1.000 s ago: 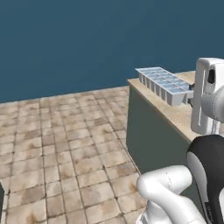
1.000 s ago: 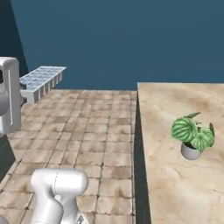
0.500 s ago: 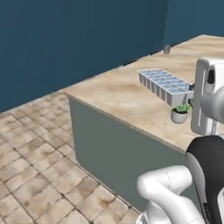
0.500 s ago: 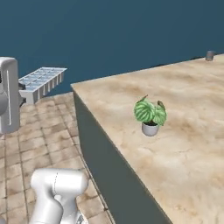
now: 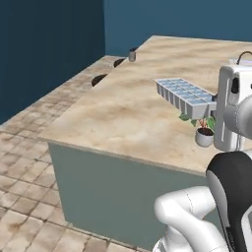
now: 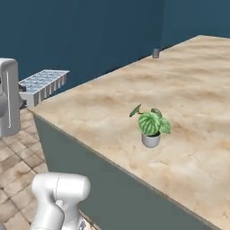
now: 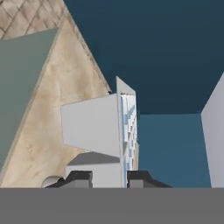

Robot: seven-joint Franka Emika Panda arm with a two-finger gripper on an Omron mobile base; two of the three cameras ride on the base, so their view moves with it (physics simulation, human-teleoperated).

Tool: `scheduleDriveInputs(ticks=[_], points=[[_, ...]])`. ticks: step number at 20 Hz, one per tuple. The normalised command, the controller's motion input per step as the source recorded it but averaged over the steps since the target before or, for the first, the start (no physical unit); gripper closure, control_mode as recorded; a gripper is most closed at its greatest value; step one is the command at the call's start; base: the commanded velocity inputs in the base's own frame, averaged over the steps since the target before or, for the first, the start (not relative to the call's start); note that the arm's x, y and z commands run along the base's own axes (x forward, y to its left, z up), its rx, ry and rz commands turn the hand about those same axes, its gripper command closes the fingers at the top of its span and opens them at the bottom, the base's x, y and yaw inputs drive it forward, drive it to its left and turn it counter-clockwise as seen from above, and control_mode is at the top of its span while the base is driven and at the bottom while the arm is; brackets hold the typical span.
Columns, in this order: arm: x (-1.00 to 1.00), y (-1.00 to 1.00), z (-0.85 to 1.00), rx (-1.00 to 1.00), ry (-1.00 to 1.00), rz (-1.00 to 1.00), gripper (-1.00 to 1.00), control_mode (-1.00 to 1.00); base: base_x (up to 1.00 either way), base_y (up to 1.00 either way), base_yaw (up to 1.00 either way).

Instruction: Open the freezer door, pick up the ice cube tray from the freezer, and place it on the dining counter.

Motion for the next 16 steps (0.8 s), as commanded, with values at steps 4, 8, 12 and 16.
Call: scheduleDriveInputs(ticks=[4, 8, 12, 16], points=[[0.00, 0.00, 0.00, 0.00, 0.00, 0.00, 1.00, 1.00, 0.41, 1.00, -0.60], [0.00, 0.00, 0.00, 0.00, 0.00, 0.00, 1.00, 1.00, 0.21, 1.00, -0.60], [0.00, 0.00, 0.00, 0.00, 0.00, 0.00, 1.00, 1.00, 0.07, 1.00, -0.59], [0.00, 0.00, 0.00, 0.00, 0.00, 0.00, 1.00, 1.00, 0.00, 1.00, -0.55]])
